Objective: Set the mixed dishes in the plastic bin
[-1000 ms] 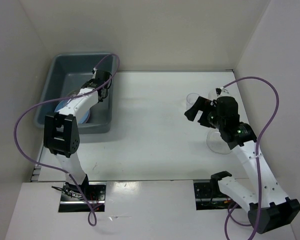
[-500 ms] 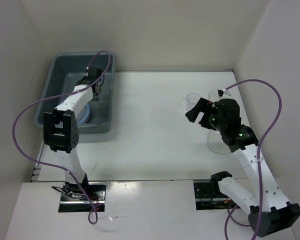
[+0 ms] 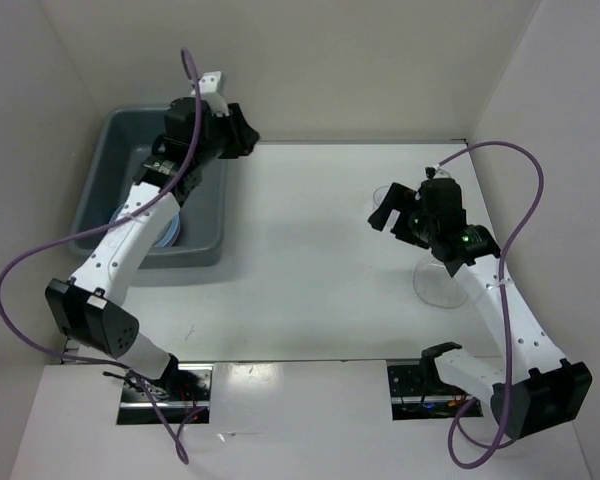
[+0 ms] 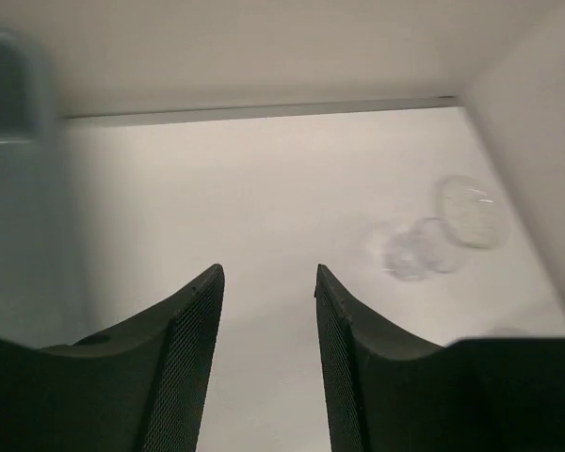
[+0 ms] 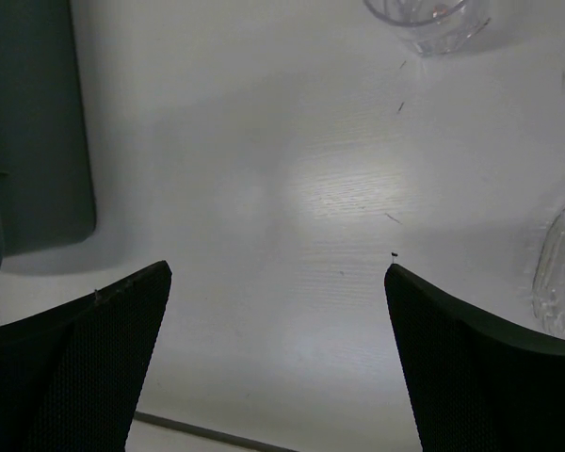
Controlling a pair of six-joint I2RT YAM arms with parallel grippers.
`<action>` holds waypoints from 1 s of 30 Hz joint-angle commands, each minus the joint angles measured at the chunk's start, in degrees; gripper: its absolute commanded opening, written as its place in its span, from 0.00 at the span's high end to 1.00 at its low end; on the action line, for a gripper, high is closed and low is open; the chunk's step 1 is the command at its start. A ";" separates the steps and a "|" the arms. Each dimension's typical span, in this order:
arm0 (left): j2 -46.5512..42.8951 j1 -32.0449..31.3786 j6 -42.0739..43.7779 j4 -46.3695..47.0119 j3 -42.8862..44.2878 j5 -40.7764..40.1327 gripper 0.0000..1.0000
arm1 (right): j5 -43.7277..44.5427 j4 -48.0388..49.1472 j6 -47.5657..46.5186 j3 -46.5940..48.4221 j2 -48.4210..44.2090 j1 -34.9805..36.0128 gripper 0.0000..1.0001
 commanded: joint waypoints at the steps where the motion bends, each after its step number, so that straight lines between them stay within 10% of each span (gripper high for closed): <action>1: 4.18 -5.13 -9.41 7.85 -3.62 8.82 0.48 | 7.60 0.81 -0.65 7.22 1.93 -0.40 0.01; 8: 19.73 -14.28 -11.26 9.09 3.41 8.20 0.48 | 17.29 -2.53 -2.68 14.36 13.17 -2.59 0.05; 11: 21.68 -14.99 -11.27 9.09 4.12 8.20 0.48 | 14.84 -1.66 -3.29 15.77 18.45 -7.50 0.27; 16: 19.58 -14.99 -11.27 11.10 -2.36 7.50 0.48 | 12.89 0.72 -2.77 16.90 24.18 -17.68 0.98; 30: 15.80 -14.99 -11.44 13.05 -14.25 8.12 0.48 | 3.06 7.04 0.22 29.03 48.70 -22.55 1.00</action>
